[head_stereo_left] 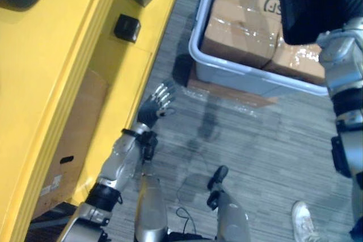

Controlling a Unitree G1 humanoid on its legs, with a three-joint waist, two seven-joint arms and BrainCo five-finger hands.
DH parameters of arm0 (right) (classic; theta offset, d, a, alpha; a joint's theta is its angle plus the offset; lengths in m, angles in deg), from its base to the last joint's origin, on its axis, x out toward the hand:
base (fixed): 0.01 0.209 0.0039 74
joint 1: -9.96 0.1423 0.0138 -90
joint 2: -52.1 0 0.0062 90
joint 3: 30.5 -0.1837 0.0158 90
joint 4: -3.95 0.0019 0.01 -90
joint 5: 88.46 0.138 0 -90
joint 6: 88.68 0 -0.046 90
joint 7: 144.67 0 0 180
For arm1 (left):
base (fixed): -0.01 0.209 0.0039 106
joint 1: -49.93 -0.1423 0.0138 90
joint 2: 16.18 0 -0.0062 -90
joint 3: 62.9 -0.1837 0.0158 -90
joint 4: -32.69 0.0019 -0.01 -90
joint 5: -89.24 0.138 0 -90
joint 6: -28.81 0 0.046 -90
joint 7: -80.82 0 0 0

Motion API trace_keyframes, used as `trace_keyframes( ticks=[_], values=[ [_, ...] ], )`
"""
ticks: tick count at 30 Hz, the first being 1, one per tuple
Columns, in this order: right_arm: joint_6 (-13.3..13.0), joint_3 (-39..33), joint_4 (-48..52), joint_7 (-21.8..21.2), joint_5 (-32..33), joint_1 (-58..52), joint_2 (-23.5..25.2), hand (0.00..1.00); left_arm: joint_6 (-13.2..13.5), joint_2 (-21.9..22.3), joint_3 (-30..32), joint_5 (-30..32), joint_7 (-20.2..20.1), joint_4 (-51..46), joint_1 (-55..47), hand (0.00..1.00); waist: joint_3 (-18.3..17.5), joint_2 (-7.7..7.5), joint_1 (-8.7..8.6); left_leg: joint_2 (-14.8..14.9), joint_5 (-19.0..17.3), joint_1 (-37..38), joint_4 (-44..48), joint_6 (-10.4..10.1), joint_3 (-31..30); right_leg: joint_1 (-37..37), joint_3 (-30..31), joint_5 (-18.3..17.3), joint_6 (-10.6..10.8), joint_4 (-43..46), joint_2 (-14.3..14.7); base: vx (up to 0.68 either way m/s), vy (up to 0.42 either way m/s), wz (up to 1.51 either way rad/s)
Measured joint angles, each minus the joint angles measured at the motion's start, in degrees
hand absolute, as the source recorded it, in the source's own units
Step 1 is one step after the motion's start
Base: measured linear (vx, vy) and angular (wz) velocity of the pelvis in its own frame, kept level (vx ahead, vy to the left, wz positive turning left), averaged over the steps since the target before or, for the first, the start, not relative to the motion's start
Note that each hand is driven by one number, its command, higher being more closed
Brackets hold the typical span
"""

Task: Walk over and take plastic housings, then place them on the shelf

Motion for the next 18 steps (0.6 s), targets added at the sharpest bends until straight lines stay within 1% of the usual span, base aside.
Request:
trace_keyframes(
  ticks=[1, 2, 3, 4, 5, 6, 8, 10, 11, 12, 14, 15, 18],
  values=[
    [-1.59, -0.42, 2.85, 0.15, -1.1, -1.15, 0.79, 1.0, -0.08, 0.63, -0.13, -0.91, 0.46, 1.08, 0.52, 0.0, -0.28, -0.49, -0.18, 0.02, 0.0, 0.53, -0.18, 0.0, 0.64, 0.02, 0.54, 0.02, 0.01, -0.05, 0.0, 0.03, 0.0, -0.17],
    [-3.3, -1.04, 5.51, 0.63, -2.33, -2.37, 1.87, 1.0, -0.07, 1.01, -0.22, -2.16, 1.25, 2.04, 1.24, 0.0, -0.59, -1.0, -0.7, 0.05, 0.01, 0.93, -0.27, 0.01, 1.22, 0.19, 0.73, 0.03, 0.02, -0.16, 0.0, 0.02, -0.003, -0.14],
    [-4.05, -1.2, 6.82, 1.07, -3.01, -3.09, 2.53, 1.0, -0.01, 1.11, -0.23, -2.28, 1.58, 2.4, 1.59, 0.0, -0.74, -1.26, -1.16, 0.06, 0.02, 1.29, -0.51, 0.02, 1.31, 0.42, 0.78, 0.04, 0.03, -0.25, 0.01, 0.02, -0.004, -0.07],
    [-5.53, -1.76, 9.78, 1.42, -3.57, -5.34, 3.31, 1.0, 0.0, 1.7, -0.63, -3.91, 1.8, 3.73, 2.66, 0.0, -1.03, -1.74, -1.75, 0.04, 0.03, 2.07, -0.83, 0.03, 1.48, 1.1, 0.82, 0.11, 0.12, -0.61, 0.03, 0.02, 0.002, -0.12],
    [-6.97, -3.29, 12.83, 1.57, -4.67, -8.28, 4.8, 1.0, 0.08, 2.23, -0.95, -5.19, 1.92, 4.58, 3.37, 0.0, -1.73, -2.78, -1.9, 0.07, 0.03, 2.87, -1.25, 0.03, 2.39, 1.16, 1.47, 0.11, 0.12, -0.69, 0.03, 0.02, 0.003, -0.18],
    [-7.44, -3.85, 14.45, 1.8, -5.31, -9.85, 5.74, 1.0, 0.14, 2.23, -1.1, -6.24, 1.96, 4.74, 3.52, 0.0, -2.09, -3.35, -2.01, 0.09, 0.04, 3.48, -1.6, 0.03, 3.01, 1.18, 1.94, 0.13, 0.16, -0.83, 0.06, 0.04, 0.004, -0.23],
    [-9.19, -5.83, 20.59, 2.31, -7.73, -16.64, 9.73, 1.0, 0.11, 2.56, -1.69, -8.39, 2.22, 6.6, 4.38, 0.0, -3.31, -5.03, -3.69, -0.04, 0.03, 5.54, -2.53, 0.03, 3.73, 3.13, 2.11, 0.48, 0.4, -2.24, 0.09, 0.04, 0.006, -0.1],
    [-10.22, -5.91, 24.32, 2.3, -8.87, -21.4, 12.05, 1.0, 0.09, 3.56, -1.82, -9.47, 2.19, 7.53, 4.49, 0.0, -4.39, -5.68, -4.6, -0.13, -0.01, 6.84, -2.69, 0.01, 4.35, 4.59, 2.15, 0.5, 0.48, -2.8, 0.07, 0.02, 0.004, -0.01],
    [-10.5, -5.91, 25.64, 2.3, -9.32, -23.0, 12.55, 1.0, 0.04, 4.1, -1.99, -10.7, 2.19, 7.89, 4.66, 0.0, -4.9, -5.69, -4.78, -0.13, -0.01, 7.07, -2.72, 0.01, 4.45, 4.92, 2.1, 0.5, 0.49, -3.05, 0.1, 0.0, 0.0, 0.0],
    [-11.01, -5.89, 27.75, 2.08, -10.01, -25.74, 13.79, 1.0, -0.07, 5.23, -2.18, -11.76, 2.15, 8.1, 4.75, 0.0, -6.17, -5.64, -4.97, -0.12, -0.02, 7.35, -2.75, 0.01, 4.76, 5.15, 2.19, 0.52, 0.51, -3.35, 0.18, 0.0, 0.0, 0.0],
    [-11.9, -5.86, 29.14, 1.23, -10.76, -28.21, 16.27, 1.0, -0.98, 6.36, -2.35, -15.75, 1.94, 8.14, 5.28, 0.0, -6.85, -5.2, -5.54, -0.11, -0.03, 8.88, -2.8, 0.01, 5.75, 6.88, 2.24, 0.6, 0.64, -4.0, 0.26, 0.01, -0.008, -0.05],
    [-12.04, -5.55, 30.12, -0.09, -11.26, -30.52, 18.33, 1.0, -1.18, 6.95, -3.08, -20.26, 1.6, 8.53, 5.42, 0.0, -9.08, -4.97, -5.82, -0.11, -0.16, 9.46, -2.82, 0.14, 6.67, 7.49, 2.47, 0.81, 0.8, -4.74, 0.32, 0.0, -0.005, -0.08],
    [-12.21, -4.37, 30.25, -2.4, -12.14, -33.33, 19.77, 1.0, -1.15, 7.29, -4.09, -24.87, 1.55, 9.47, 5.56, 0.0, -12.79, -4.25, -6.22, -0.2, -0.51, 10.34, -2.83, 0.19, 7.32, 8.82, 2.66, 1.57, 0.88, -6.47, 0.42, 0.02, 0.001, -0.08]
  ],
)
